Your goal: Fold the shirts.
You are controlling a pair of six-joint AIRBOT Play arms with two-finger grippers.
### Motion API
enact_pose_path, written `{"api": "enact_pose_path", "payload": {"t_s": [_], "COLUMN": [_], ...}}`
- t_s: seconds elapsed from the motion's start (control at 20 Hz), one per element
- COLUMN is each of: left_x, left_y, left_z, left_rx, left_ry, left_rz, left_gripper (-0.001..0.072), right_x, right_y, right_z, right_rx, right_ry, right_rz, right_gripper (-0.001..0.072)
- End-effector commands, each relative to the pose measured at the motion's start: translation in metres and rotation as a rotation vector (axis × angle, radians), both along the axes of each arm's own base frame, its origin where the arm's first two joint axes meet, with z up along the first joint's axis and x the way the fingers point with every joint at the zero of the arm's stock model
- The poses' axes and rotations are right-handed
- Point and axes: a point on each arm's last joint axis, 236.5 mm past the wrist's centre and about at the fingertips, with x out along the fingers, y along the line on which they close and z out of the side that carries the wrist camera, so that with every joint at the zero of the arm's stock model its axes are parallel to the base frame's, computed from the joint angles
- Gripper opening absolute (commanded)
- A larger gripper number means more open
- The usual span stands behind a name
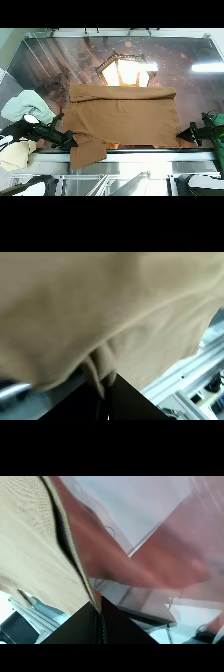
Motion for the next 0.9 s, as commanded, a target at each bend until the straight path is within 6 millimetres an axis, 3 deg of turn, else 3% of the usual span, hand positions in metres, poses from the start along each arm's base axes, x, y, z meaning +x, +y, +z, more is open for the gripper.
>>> {"api": "enact_pose_path", "payload": {"t_s": [0.0,0.1,0.25,0.35,0.45,0.5,0.6,0.85], "left_x": [0.028,0.051,0.057,0.077,0.1,0.111,0.137,0.218], "left_y": [-0.026,-0.013,0.017,0.019,0.022,0.024,0.021,0.002], "left_z": [0.066,0.101,0.127,0.16,0.189,0.196,0.204,0.185], "left_rx": [-0.296,-0.357,-0.353,-0.42,-0.43,-0.391,-0.366,-0.353], "left_ry": [-0.17,-0.297,-0.387,-0.524,-0.653,-0.694,-0.732,-0.716], "left_rz": [0.065,0.173,0.267,0.326,0.332,0.31,0.275,0.201], "left_gripper": [0.0032,0.0032,0.0032,0.0032,0.0032,0.0032,0.0033,0.0032], "right_x": [-0.002,0.004,0.021,0.054,0.097,0.116,0.145,0.209], "right_y": [0.007,0.002,-0.007,-0.003,0.005,0.008,0.011,0.005], "right_z": [0.015,0.026,0.04,0.063,0.102,0.118,0.132,0.119], "right_rx": [0.063,0.067,0.04,0.109,0.225,0.253,0.238,0.009], "right_ry": [0.019,0.011,-0.031,-0.141,-0.331,-0.416,-0.517,-0.636], "right_rz": [-0.006,-0.003,-0.039,-0.114,-0.2,-0.227,-0.251,-0.297], "right_gripper": [0.0011,0.0011,0.0011,0.0011,0.0012,0.0012,0.0011,0.0012]}}
